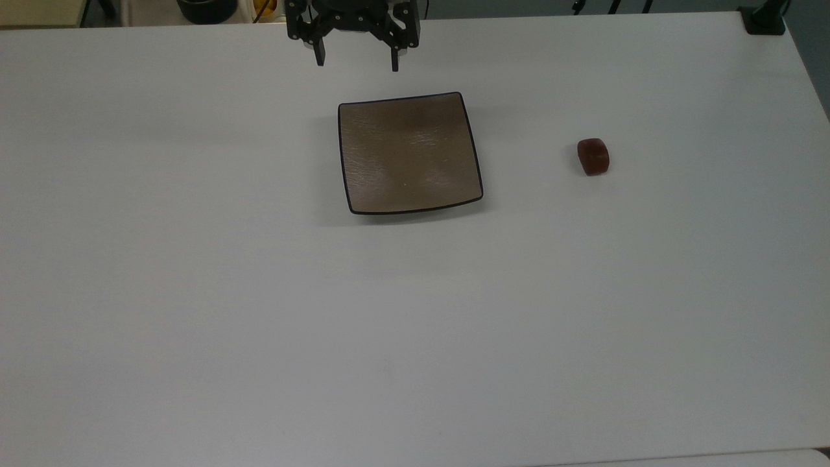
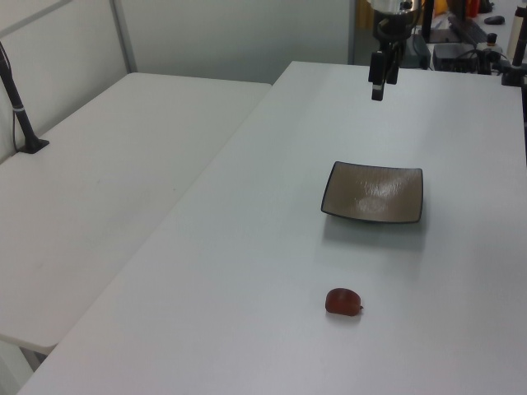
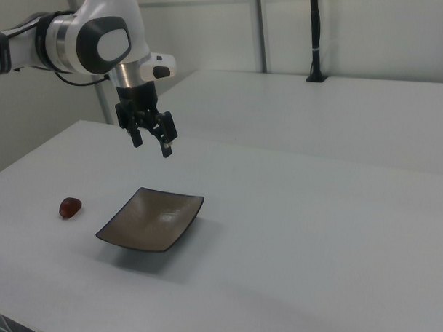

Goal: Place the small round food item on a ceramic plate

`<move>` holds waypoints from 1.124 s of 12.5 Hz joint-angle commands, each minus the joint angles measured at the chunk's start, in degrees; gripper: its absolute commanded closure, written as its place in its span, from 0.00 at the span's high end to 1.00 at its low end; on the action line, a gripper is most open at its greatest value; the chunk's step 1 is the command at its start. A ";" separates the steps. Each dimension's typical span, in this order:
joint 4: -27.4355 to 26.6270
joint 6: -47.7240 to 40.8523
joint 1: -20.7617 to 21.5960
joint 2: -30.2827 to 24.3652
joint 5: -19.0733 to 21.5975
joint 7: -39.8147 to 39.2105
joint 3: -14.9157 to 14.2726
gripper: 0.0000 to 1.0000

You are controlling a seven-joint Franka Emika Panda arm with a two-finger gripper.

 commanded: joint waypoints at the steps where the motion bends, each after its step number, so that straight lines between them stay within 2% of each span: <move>1: -2.57 0.58 1.97 -1.11 -0.29 -0.86 -0.27 1.00; 10: -2.59 0.76 2.16 -1.20 -0.02 -0.08 -0.18 1.00; 12: -2.32 1.28 2.77 -0.76 1.38 0.10 -0.09 1.00; 14: -2.32 4.69 3.21 -0.67 5.06 0.19 1.13 1.00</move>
